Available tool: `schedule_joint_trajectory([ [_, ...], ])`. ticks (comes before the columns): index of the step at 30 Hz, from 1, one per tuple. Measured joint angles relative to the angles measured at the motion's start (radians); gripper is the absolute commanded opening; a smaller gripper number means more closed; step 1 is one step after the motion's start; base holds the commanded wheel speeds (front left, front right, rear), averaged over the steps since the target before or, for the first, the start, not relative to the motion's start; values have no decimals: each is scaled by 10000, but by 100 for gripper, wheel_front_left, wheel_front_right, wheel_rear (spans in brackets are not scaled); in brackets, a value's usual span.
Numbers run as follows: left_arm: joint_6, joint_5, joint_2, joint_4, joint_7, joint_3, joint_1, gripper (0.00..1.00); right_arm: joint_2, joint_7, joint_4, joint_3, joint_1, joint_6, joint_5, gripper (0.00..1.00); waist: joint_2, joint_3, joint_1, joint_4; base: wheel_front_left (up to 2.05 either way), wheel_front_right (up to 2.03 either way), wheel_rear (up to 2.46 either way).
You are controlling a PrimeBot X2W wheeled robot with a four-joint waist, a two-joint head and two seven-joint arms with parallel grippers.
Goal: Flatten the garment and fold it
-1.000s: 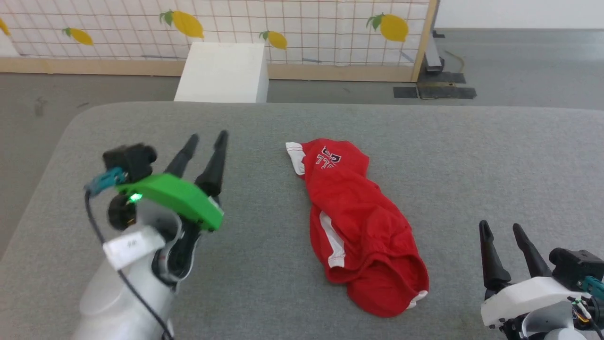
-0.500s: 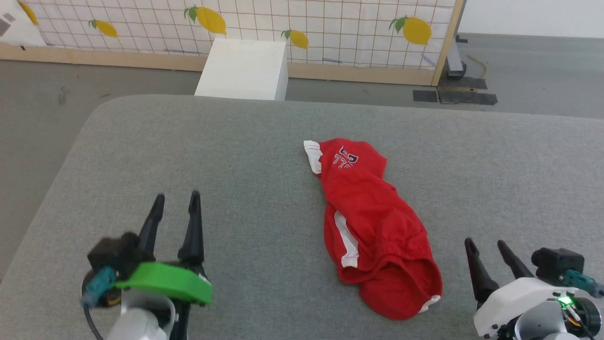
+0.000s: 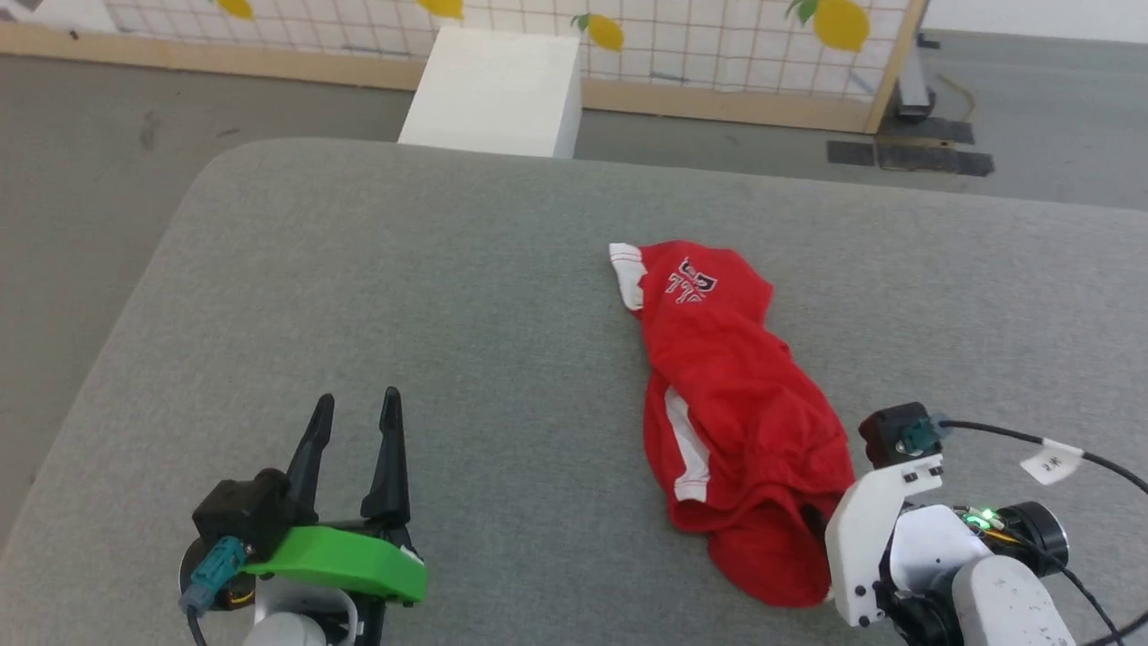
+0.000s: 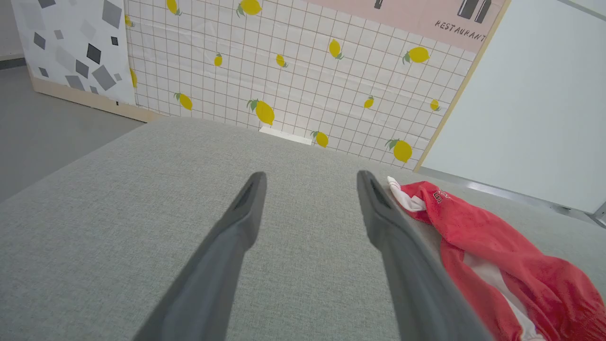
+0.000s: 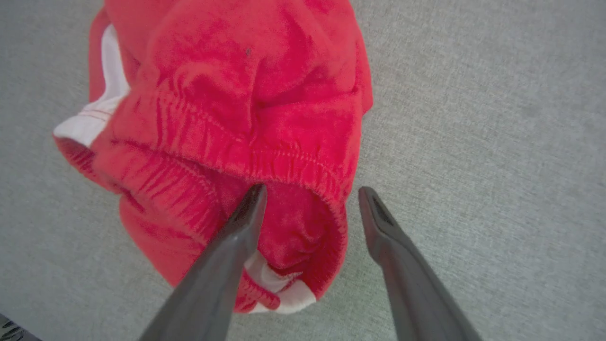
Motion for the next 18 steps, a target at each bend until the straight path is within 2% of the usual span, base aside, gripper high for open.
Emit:
schedule_joint_trajectory([
  [4,-125,52,-105,12,0,92,-27,100,-94,587,209,15,-53,0,-61,100,0,182,0,237,0,0,0],
  [5,-151,63,-144,10,0,125,-30,100,-123,621,217,-44,-54,0,-27,76,0,229,0,288,0,0,0],
  [6,-167,63,-169,19,0,157,-31,100,-165,621,213,-81,-56,0,-8,29,0,271,0,338,0,0,0],
  [7,-176,63,-190,25,2,207,-32,100,-222,594,188,-123,-58,0,13,0,0,303,0,387,0,0,0],
  [12,-290,65,-311,38,0,286,-96,100,-673,382,59,-485,-160,2,422,0,0,399,0,599,0,0,0],
  [18,-458,69,-456,111,0,253,-234,100,-2228,109,-35,-1519,-1321,2,466,0,0,552,0,841,0,0,0],
])
